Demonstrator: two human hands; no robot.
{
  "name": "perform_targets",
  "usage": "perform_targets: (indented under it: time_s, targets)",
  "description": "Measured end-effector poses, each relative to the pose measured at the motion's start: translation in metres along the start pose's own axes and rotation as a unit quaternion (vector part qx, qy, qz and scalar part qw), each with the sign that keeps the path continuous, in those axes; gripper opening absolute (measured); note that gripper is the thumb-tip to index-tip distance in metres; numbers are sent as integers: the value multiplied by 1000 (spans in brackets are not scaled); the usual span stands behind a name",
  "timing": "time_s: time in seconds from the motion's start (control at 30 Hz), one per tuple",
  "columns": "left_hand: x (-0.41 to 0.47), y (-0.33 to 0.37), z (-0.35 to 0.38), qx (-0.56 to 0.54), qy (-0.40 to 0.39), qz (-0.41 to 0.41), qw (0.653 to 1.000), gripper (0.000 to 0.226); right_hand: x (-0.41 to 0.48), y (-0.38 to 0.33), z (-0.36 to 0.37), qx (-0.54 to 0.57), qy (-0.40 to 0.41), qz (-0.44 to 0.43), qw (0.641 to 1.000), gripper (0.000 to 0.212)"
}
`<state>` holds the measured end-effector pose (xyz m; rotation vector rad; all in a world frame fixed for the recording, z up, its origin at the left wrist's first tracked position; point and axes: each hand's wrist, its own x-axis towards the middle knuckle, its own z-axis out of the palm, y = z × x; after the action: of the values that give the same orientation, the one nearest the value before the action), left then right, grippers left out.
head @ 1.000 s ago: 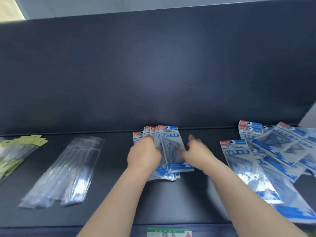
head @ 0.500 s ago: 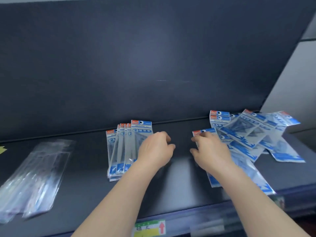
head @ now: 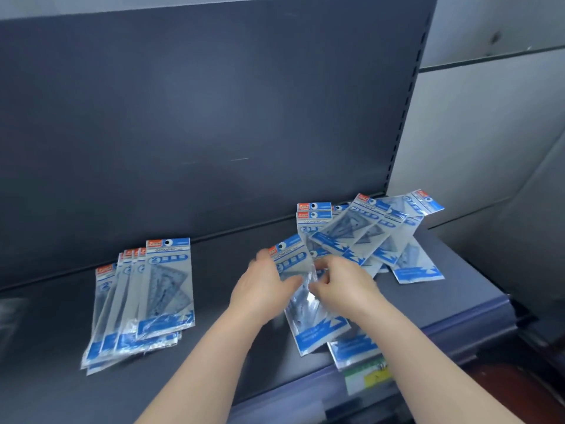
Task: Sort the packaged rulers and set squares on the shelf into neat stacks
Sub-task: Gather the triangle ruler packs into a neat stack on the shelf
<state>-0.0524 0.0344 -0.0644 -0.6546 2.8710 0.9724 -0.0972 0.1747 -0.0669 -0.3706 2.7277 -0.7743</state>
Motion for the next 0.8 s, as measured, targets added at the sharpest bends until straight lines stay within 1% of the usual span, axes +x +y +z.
perform_targets:
  time_s: [0.07, 0.13, 0.17, 0.2, 0.23, 0.27, 0.3, 0.33, 0.37, 0.4, 0.47, 0.5, 0.53, 0.57, 0.63, 0.67, 0.73, 0.8]
  targets:
    - [1, 1, 3, -15, 20, -14, 1000, 63, 5, 3, -3, 83, 12, -1, 996, 26]
    - [2, 5, 3, -58, 35, -50, 996, 83, 14, 4, -8, 167, 19, -8, 986, 18]
    - [3, 8, 3, -107, 35, -75, 991, 91, 19, 5, -9, 200, 22, -19, 979, 16]
    - [3, 12, 3, -178, 29, -100, 979, 91, 23, 5, -11, 223, 25, -28, 974, 15]
    - [3, 16, 2, -260, 16, -119, 958, 86, 27, 6, -14, 236, 27, -35, 971, 14]
    - [3, 19, 2, -337, 0, -129, 933, 74, 29, 7, -18, 244, 24, -42, 969, 14]
    - [4, 21, 3, -388, -9, -127, 913, 59, 32, 9, -21, 248, 20, -53, 967, 15]
    - [5, 23, 4, -410, -6, -119, 904, 41, 34, 11, -24, 246, 15, -66, 967, 18]
    - [6, 24, 4, -419, 11, -114, 901, 27, 36, 13, -28, 228, 15, -75, 971, 21]
    - [8, 25, 3, -421, 36, -118, 899, 19, 40, 17, -32, 181, 33, -85, 979, 27]
    - [13, 24, 4, -420, 86, -137, 893, 11, 49, 25, -39, 4, 67, -103, 992, 38]
    - [15, 23, 4, -419, 104, -145, 890, 10, 52, 29, -40, -75, 55, -111, 989, 42]
    - [16, 25, 4, -418, 116, -150, 888, 10, 54, 33, -40, -125, 33, -121, 984, 43]
    - [18, 25, 4, -418, 123, -152, 887, 10, 55, 36, -39, -149, 10, -127, 980, 42]
    - [21, 28, 6, -414, 132, -146, 889, 9, 54, 41, -40, -149, 5, -152, 977, 32]
    - [23, 30, 6, -414, 136, -144, 888, 9, 52, 44, -43, -124, 15, -160, 979, 28]
    - [26, 35, 9, -417, 142, -140, 887, 11, 48, 49, -52, -86, 49, -161, 982, 34]
    - [28, 38, 13, -412, 144, -136, 890, 12, 47, 57, -58, -107, 107, -142, 978, 28]
